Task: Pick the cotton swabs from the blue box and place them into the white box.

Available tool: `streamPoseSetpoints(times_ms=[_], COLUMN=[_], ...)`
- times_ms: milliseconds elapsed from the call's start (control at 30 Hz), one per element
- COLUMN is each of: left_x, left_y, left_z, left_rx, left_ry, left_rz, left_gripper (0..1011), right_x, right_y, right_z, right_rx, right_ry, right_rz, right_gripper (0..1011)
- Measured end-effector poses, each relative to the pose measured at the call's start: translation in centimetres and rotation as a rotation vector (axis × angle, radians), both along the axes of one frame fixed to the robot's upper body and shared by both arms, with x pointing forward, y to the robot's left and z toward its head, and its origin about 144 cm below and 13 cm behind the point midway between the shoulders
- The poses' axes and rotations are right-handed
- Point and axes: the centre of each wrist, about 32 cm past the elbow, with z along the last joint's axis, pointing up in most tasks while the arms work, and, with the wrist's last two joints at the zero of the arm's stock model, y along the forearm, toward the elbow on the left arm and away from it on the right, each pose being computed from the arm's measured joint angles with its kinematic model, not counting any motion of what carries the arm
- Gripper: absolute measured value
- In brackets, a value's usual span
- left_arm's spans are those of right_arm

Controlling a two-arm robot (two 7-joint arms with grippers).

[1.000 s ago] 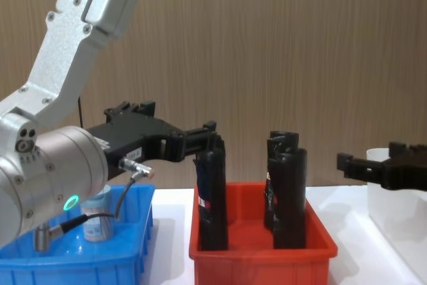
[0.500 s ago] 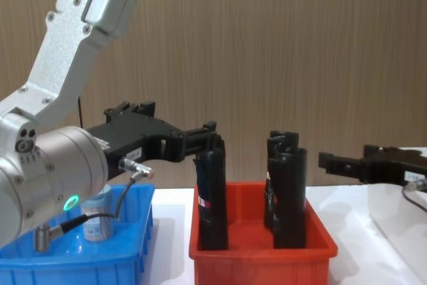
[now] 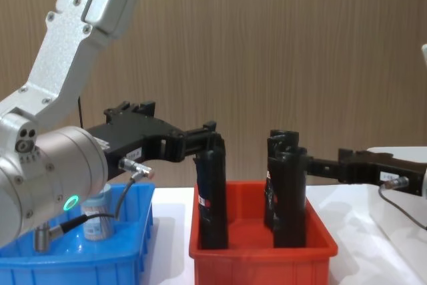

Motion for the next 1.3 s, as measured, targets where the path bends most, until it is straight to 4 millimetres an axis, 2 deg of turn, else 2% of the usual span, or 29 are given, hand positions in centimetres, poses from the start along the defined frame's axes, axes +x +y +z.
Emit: streamPoseSetpoints(times_ms=[633,1300], left_x=[0.0,0.0], left_y=[0.0,0.0], left_z=[0.0,0.0], left_rx=[0.000,0.000], left_ry=[0.000,0.000], left_rz=[0.000,0.000], left_gripper=[1000,1000], right_x=[3.3,5.1], right_y=[0.5,0.9], right_z=[-0.8,-1.2], right_rx=[0.019,0.020], right_ry=[0.023,0.035], right_rz=[0.065,0.094], right_gripper=[1002,1001])
